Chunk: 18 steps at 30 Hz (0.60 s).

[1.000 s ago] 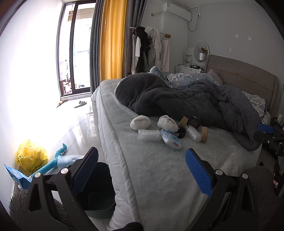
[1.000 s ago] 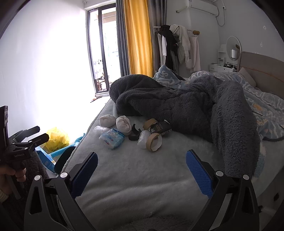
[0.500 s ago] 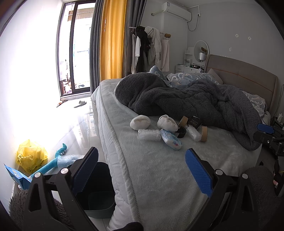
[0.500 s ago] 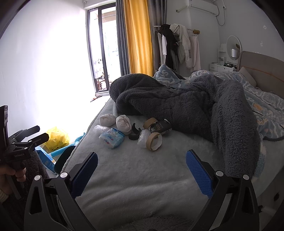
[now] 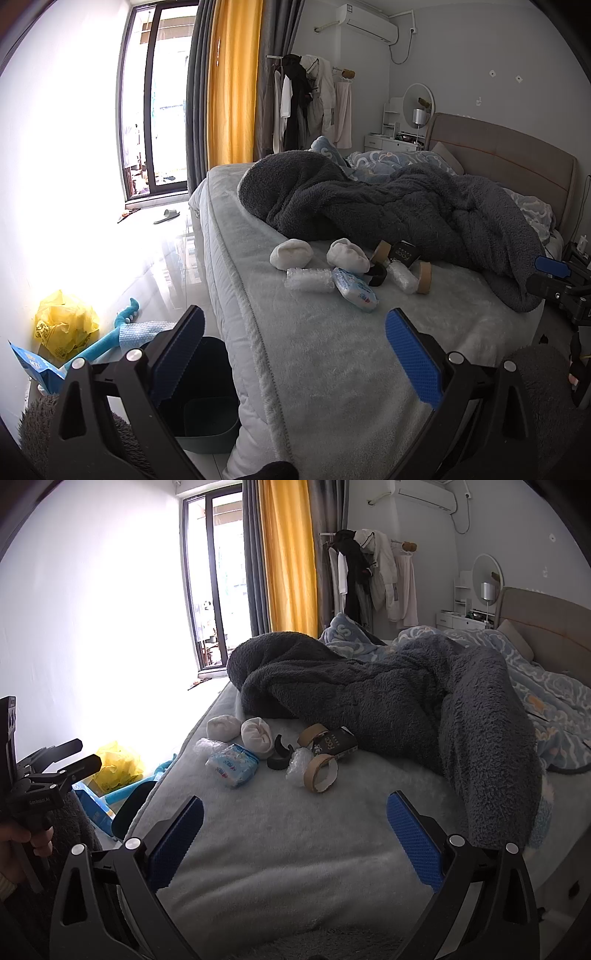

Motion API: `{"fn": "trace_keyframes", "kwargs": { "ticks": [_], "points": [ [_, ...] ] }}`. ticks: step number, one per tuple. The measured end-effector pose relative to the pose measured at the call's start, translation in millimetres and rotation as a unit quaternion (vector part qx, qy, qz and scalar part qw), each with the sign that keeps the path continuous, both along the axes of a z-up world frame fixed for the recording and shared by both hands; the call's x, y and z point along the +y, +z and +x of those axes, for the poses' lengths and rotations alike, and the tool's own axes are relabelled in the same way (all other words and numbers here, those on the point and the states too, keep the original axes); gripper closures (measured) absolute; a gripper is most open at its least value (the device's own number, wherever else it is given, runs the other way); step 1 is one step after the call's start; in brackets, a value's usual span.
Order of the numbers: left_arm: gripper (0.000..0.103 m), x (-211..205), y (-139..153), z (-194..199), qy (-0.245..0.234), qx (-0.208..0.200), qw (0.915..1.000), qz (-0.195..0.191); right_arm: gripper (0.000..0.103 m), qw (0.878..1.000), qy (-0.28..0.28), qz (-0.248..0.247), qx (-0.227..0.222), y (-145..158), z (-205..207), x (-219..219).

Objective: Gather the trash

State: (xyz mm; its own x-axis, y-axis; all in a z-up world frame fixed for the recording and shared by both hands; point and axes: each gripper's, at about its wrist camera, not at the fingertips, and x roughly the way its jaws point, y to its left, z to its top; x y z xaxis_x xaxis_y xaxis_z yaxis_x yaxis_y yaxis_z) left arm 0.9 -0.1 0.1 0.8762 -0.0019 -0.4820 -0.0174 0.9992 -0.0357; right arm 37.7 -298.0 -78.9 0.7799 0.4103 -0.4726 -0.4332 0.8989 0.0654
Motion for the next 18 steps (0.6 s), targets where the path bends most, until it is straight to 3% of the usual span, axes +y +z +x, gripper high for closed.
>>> {"fn": "trace_keyframes", "kwargs": {
  "ticks": [18],
  "points": [
    [0.003, -1.4, -0.7, -1.4, 0.000, 0.003, 1.0000, 0.001, 0.003, 1.000, 0.000, -0.002, 0.001, 0.2, -0.1, 0.3]
  ]
}}
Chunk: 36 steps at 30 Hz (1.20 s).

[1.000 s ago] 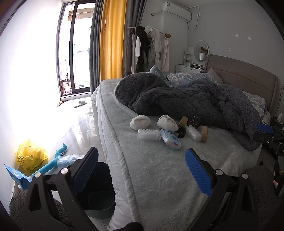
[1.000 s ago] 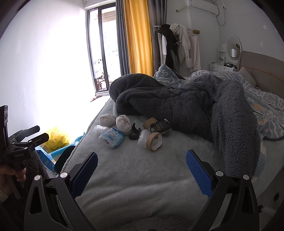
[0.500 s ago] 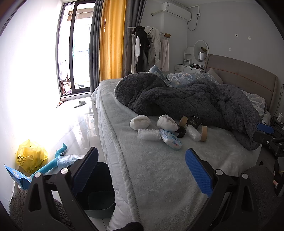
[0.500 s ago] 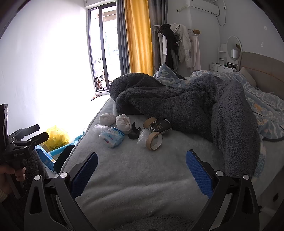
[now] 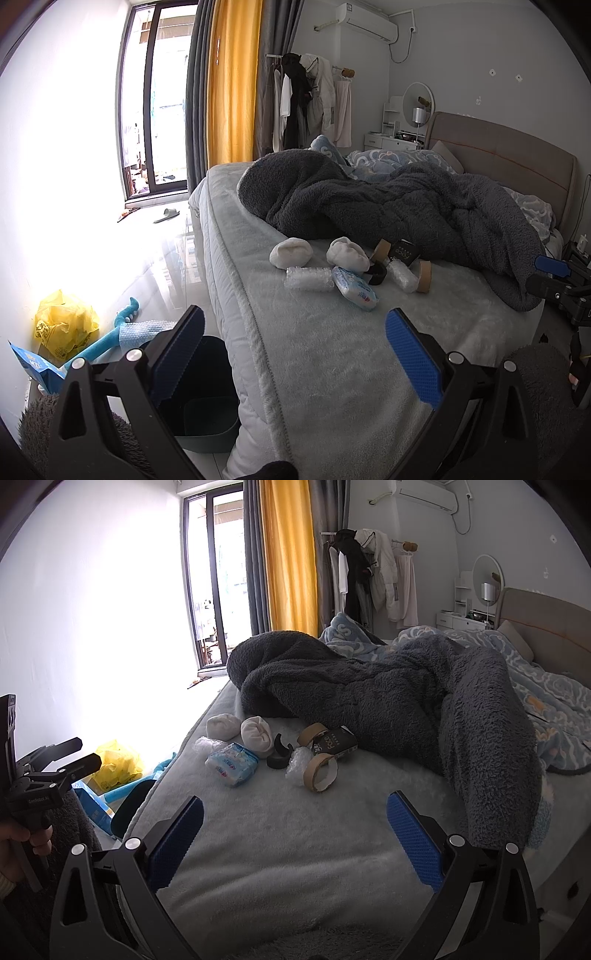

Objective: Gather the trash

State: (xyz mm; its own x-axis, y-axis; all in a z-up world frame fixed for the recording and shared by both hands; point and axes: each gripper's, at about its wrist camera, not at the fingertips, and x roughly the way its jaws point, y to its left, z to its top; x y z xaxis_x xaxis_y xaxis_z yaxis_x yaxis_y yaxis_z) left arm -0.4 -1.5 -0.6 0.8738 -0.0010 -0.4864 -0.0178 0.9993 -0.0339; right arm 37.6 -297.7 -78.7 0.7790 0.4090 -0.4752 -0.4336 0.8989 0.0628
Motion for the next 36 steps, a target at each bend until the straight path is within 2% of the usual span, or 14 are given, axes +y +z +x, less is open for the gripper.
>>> {"fn": "trace_keyframes", "kwargs": {
  "ticks": [19, 26, 29, 31, 36],
  "points": [
    [0.003, -0.4, -9.7, 0.6, 0.008, 0.009, 0.9999, -0.010, 0.003, 1.000, 0.011, 0.000, 0.008, -4.5, 0.2, -1.8],
    [0.003, -2.6, -9.7, 5.3, -0.006, 0.023, 0.9996, -0.012, 0.003, 0.999, 0.020, -0.049, -0.002, 1.2, 9.4, 10.7],
    [0.003, -3.5, -12.0, 11.0, -0.007, 0.032, 0.9993, -0.018, 0.003, 0.998, 0.027, -0.050, -0.011, 5.0, 18.3, 12.5],
    [0.003, -1.5, -14.0, 17.2, -0.010, 0.046, 0.9982, -0.037, 0.003, 0.999, 0.035, -0.040, -0.002, 3.5, 29.3, 10.4],
    [0.004, -2.2, -19.2, 31.3, -0.008, 0.056, 0.9969, -0.055, 0.003, 0.998, 0.055, -0.022, 0.010, -0.2, 55.7, 10.1]
  ]
}}
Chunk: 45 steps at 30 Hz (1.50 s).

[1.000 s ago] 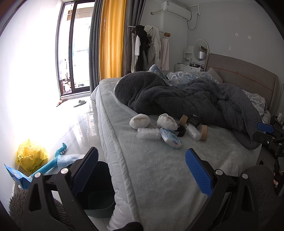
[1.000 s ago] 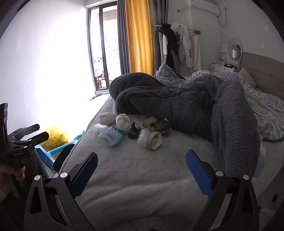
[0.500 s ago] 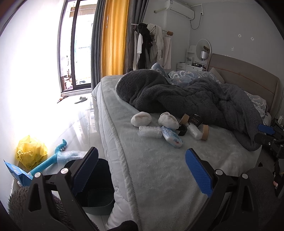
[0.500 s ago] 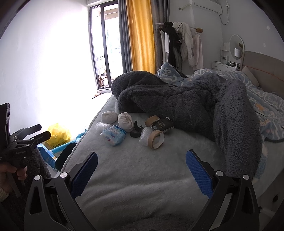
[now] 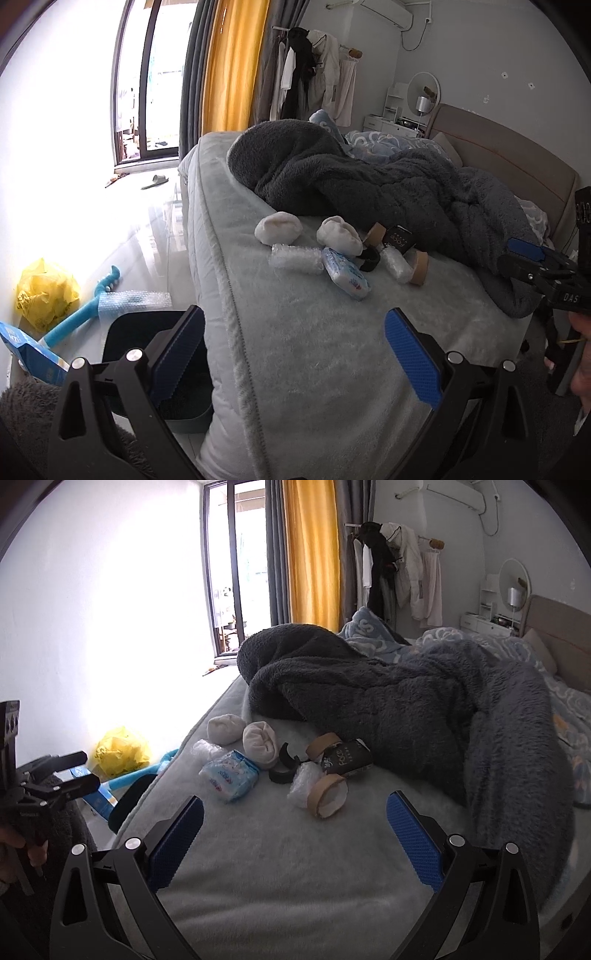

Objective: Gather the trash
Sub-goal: 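Grasp the blue-white wipes pack with the left tool while the right tool grasps the brown tape roll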

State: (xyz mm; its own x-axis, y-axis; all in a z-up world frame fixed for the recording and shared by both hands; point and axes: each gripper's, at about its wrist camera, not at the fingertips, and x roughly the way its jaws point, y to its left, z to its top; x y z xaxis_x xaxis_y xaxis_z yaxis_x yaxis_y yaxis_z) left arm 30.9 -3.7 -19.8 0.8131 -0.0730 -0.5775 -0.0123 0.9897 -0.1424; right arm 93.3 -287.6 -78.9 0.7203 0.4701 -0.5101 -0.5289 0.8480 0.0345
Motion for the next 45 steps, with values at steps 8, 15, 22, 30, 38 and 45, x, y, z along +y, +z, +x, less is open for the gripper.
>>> {"fn": "trace_keyframes", "kwargs": {
  "ticks": [8, 15, 22, 30, 38, 45],
  "points": [
    [0.006, -19.8, -9.3, 25.9, -0.024, 0.012, 0.9996, -0.007, 0.007, 0.999, 0.027, -0.017, 0.021, -21.6, 41.6, 8.5],
    [0.013, -32.5, -25.3, 50.8, -0.013, 0.039, 0.9991, -0.011, 0.014, 0.998, 0.036, -0.011, 0.056, -46.6, 75.5, 0.2],
    [0.013, -41.8, -36.7, 76.9, -0.019, 0.052, 0.9982, -0.022, 0.014, 0.995, 0.062, -0.013, 0.077, -59.2, 93.9, 1.9],
    [0.027, -49.1, -57.0, 108.5, -0.013, 0.068, 0.9948, -0.075, 0.018, 0.992, 0.079, 0.001, 0.097, -69.0, 113.7, -0.6],
    [0.051, -47.0, -75.8, 124.1, -0.002, 0.090, 0.9901, -0.107, 0.024, 0.989, 0.084, 0.019, 0.123, -78.7, 126.8, -4.4],
    [0.064, -44.1, -76.8, 127.9, -0.005, 0.083, 0.9902, -0.112, 0.027, 0.983, 0.093, 0.065, 0.146, -82.8, 136.2, -10.6]
  ]
}}
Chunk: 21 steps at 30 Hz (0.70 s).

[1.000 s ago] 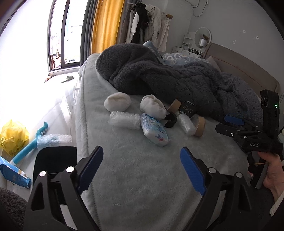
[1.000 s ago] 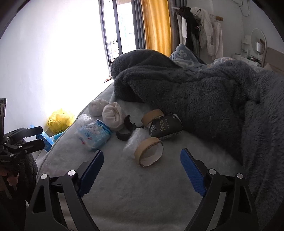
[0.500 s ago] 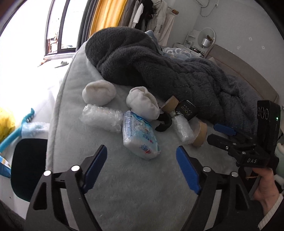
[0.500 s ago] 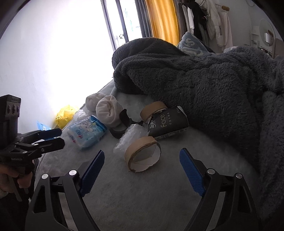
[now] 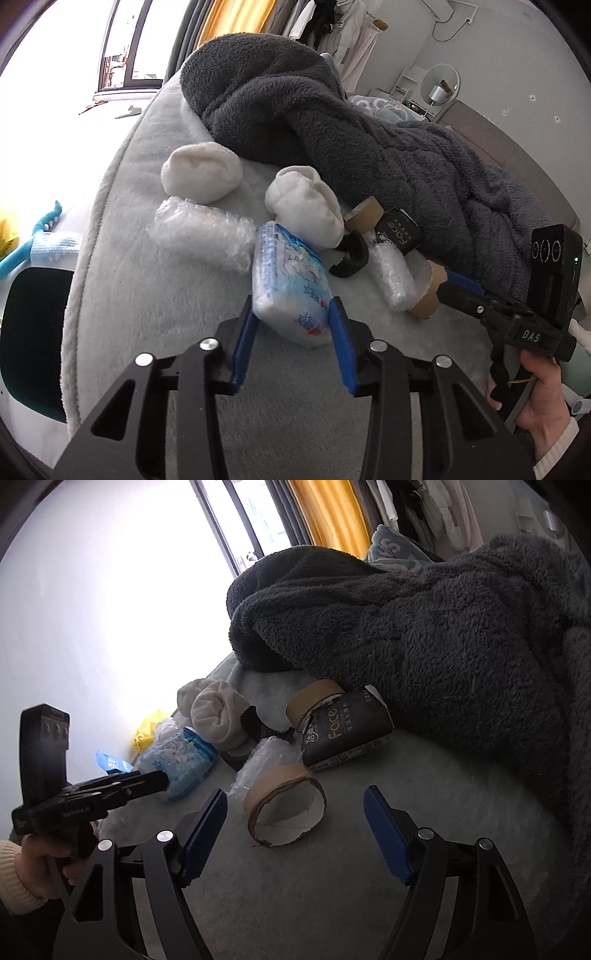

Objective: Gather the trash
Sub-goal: 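Grasp the blue-white wipes pack with the left tool while the right tool grasps the brown tape roll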

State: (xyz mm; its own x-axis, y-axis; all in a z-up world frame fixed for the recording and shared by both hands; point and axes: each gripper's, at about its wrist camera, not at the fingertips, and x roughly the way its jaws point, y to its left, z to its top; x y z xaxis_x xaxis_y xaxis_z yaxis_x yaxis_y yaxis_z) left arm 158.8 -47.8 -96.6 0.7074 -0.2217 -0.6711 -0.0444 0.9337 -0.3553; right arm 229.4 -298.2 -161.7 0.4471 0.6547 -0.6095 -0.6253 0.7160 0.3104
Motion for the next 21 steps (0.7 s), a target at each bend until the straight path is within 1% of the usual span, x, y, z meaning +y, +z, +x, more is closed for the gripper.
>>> {"fn": "trace_keyframes", "kwargs": {
  "ticks": [3, 6, 9, 10, 11, 13, 18, 21],
  "points": [
    [0.068, -1.1, 1.0, 0.0, -0.002, -0.006, 0.9999, 0.012, 0.030, 1.000, 0.003, 0.005, 0.011, -2.6, 3.7, 2.7],
    [0.073, -6.9, 3.2, -0.4, -0.015, -0.015, 0.9992, 0.034, 0.032, 1.000, 0.007, 0.006, 0.022, -5.6, 6.1, 6.6],
    [0.076, -9.2, 6.4, -0.9, -0.022, -0.021, 0.9988, 0.039, 0.041, 0.999, 0.017, -0.003, 0.033, -9.9, 6.5, 14.4],
    [0.077, -9.2, 7.8, -1.3, -0.023, -0.022, 0.9989, 0.036, 0.048, 0.999, 0.020, -0.010, 0.031, -10.3, 5.3, 17.9],
    [0.079, -9.0, 9.4, -1.8, -0.024, -0.024, 0.9989, 0.032, 0.052, 0.999, 0.022, -0.013, 0.030, -10.1, 4.6, 20.2],
    [0.080, -10.6, 14.1, -3.6, -0.029, -0.031, 0.9986, 0.032, 0.055, 0.999, 0.023, -0.016, 0.025, -7.7, 1.9, 23.5],
    [0.083, -15.9, 21.9, -8.3, -0.039, -0.044, 0.9972, 0.047, 0.055, 1.000, 0.002, -0.018, 0.012, 2.8, -7.1, 27.1],
    [0.087, -16.8, 25.3, -9.6, -0.042, -0.049, 0.9965, 0.054, 0.055, 0.999, -0.010, -0.034, 0.003, 8.8, -14.3, 34.0]
  ]
}}
